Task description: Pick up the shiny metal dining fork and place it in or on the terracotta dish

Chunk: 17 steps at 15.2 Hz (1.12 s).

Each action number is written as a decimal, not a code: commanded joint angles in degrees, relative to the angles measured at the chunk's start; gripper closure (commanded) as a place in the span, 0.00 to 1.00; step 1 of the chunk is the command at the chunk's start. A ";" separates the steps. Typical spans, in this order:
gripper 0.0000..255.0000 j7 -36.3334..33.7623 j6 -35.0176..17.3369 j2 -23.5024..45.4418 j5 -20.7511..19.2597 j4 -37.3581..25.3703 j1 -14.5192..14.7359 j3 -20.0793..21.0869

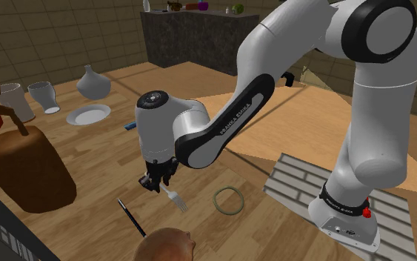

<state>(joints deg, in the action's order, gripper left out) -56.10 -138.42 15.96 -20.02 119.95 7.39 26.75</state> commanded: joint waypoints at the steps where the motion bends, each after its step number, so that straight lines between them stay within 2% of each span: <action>1: 1.00 0.00 0.00 0.00 0.00 0.00 0.00 0.00; 17: 1.00 5.20 9.36 -7.04 6.52 -3.66 -1.53 2.08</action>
<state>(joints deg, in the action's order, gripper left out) -51.17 -129.72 9.16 -13.78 116.75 5.91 28.78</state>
